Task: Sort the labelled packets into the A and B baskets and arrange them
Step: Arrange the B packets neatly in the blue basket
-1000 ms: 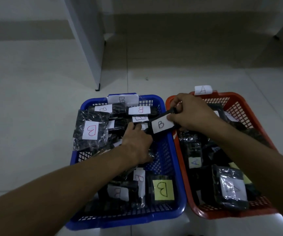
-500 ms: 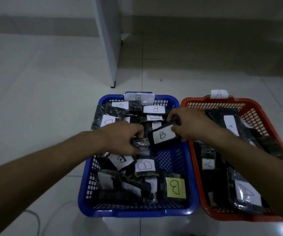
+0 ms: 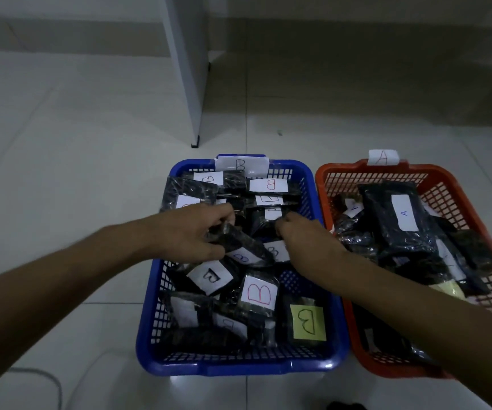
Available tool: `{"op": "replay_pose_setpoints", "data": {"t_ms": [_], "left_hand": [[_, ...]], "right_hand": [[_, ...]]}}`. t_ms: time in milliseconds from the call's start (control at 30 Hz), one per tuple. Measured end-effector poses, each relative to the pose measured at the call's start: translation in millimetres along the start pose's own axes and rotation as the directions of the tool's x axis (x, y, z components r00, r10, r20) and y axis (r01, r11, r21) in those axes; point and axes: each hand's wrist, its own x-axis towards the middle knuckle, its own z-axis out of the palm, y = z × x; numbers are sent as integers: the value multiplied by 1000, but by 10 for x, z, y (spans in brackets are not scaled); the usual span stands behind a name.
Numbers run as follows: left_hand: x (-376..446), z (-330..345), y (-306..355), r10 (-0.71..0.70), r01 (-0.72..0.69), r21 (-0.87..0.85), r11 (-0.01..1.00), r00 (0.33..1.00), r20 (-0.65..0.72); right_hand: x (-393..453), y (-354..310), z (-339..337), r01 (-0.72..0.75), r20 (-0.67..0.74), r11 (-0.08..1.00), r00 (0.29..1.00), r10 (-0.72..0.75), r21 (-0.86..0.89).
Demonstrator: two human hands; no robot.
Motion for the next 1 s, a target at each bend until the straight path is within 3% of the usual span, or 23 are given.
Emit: {"op": "replay_pose_setpoints", "data": {"t_ms": [167, 333, 467, 700, 800, 1000], "left_hand": [[28, 21, -59, -8, 7, -19, 1000, 999, -34], [22, -63, -126, -64, 81, 129, 988, 990, -127], [54, -132, -107, -87, 113, 166, 980, 984, -157], [70, -193, -123, -226, 227, -3, 974, 967, -121], [47, -210, -135, -285, 271, -161, 949, 956, -67], [48, -150, -135, -306, 282, -232, 931, 949, -74]], "right_hand": [[48, 2, -22, 54, 51, 996, 997, -51, -71], [156, -39, 73, 97, 125, 985, 989, -80, -140], [174, -85, 100, 48, 63, 987, 997, -39, -152], [111, -7, 143, 55, -48, 993, 997, -60, -107], [101, -12, 126, 66, -47, 988, 996, -73, -140], [122, -51, 104, 92, 37, 974, 996, -86, -205]]}}
